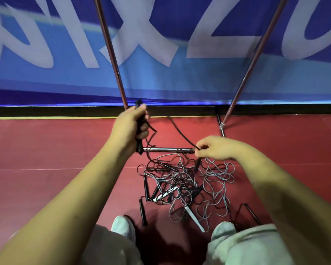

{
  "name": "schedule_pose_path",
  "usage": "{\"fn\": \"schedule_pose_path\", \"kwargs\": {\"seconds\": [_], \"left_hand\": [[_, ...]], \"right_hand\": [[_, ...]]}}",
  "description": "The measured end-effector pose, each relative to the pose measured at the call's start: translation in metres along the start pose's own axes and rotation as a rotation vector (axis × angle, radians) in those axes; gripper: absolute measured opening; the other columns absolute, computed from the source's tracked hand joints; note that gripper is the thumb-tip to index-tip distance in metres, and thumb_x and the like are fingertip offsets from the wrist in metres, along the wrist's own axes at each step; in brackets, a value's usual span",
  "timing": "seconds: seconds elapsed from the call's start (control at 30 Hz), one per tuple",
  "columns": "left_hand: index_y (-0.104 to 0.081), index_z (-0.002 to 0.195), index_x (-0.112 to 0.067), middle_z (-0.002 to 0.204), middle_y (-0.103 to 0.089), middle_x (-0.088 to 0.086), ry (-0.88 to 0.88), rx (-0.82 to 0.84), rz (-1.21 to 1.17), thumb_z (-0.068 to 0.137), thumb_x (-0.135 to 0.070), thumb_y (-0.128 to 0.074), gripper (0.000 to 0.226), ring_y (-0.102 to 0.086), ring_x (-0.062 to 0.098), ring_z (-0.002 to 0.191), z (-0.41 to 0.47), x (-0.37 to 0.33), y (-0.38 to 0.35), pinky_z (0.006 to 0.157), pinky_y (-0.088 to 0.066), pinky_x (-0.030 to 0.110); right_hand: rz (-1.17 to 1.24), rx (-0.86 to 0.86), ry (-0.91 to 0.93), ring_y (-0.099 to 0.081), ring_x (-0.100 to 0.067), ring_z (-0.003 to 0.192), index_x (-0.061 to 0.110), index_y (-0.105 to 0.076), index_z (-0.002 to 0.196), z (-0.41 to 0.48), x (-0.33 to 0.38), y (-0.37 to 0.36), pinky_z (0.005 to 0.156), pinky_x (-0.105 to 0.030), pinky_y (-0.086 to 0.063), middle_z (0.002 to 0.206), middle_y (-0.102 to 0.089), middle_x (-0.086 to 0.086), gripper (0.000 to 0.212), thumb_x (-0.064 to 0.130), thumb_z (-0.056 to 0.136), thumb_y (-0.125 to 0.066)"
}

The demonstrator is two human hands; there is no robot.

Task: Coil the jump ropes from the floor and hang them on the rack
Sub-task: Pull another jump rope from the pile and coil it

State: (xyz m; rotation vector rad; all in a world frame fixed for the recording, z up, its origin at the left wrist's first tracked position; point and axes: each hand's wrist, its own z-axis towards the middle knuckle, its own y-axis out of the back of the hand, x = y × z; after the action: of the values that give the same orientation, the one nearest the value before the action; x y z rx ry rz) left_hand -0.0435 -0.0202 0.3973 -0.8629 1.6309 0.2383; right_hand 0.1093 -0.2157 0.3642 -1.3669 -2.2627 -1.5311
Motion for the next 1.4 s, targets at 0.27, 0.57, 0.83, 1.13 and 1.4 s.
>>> {"fn": "schedule_pose_path", "kwargs": {"seconds": [0.27,0.57,0.83,1.13,1.4], "left_hand": [[-0.064,0.093,-0.009,0.068,-0.059,0.005,-0.15,-0.201,0.984,0.102,-0.029,-0.049,0.026,-0.056,0.021,0.057,0.01,0.015,0.017,0.059,-0.046,0.03],[-0.056,0.112,0.006,0.094,-0.066,0.029,0.287,0.292,0.351,0.106,-0.024,-0.041,0.034,-0.065,0.041,0.085,-0.016,0.03,-0.016,0.077,-0.056,0.046],[-0.054,0.103,-0.001,0.065,-0.047,0.011,0.302,0.602,0.26,0.105,-0.025,-0.037,0.03,-0.043,0.017,0.043,-0.025,0.029,-0.022,0.043,-0.034,0.025],[-0.06,0.105,-0.001,0.07,-0.049,0.011,0.27,0.683,0.278,0.103,-0.028,-0.042,0.033,-0.039,0.017,0.049,-0.028,0.022,-0.017,0.048,-0.031,0.027],[-0.056,0.117,-0.014,0.068,-0.057,0.007,0.345,0.674,0.514,0.098,-0.02,-0.056,0.02,-0.058,0.021,0.055,-0.031,0.023,-0.01,0.055,-0.046,0.027]], "right_hand": [[0.476,-0.146,-0.013,-0.064,-0.019,0.057,0.007,-0.062,0.085,-0.003,0.01,0.003,0.051,-0.026,-0.051,0.067,-0.063,-0.007,0.015,0.006,0.098,-0.054],[1.104,-0.118,0.044,-0.058,-0.021,0.05,0.003,-0.057,0.082,-0.012,0.047,0.001,0.048,-0.026,-0.048,0.063,-0.059,-0.013,0.017,0.004,0.098,-0.05],[0.894,-0.352,0.033,-0.062,-0.018,0.063,0.008,-0.063,0.094,-0.006,0.039,-0.004,0.055,-0.025,-0.05,0.077,-0.067,-0.01,0.013,0.021,0.093,-0.065],[0.914,-0.186,0.254,-0.061,-0.018,0.072,0.005,-0.064,0.084,-0.015,0.026,0.007,0.08,-0.033,-0.049,0.074,-0.06,-0.011,0.023,0.027,0.084,-0.07],[0.915,-0.401,0.259,-0.054,-0.012,0.054,0.009,-0.053,0.084,-0.011,0.02,0.018,0.06,-0.023,-0.045,0.061,-0.06,-0.001,0.014,0.002,0.091,-0.063]]}}
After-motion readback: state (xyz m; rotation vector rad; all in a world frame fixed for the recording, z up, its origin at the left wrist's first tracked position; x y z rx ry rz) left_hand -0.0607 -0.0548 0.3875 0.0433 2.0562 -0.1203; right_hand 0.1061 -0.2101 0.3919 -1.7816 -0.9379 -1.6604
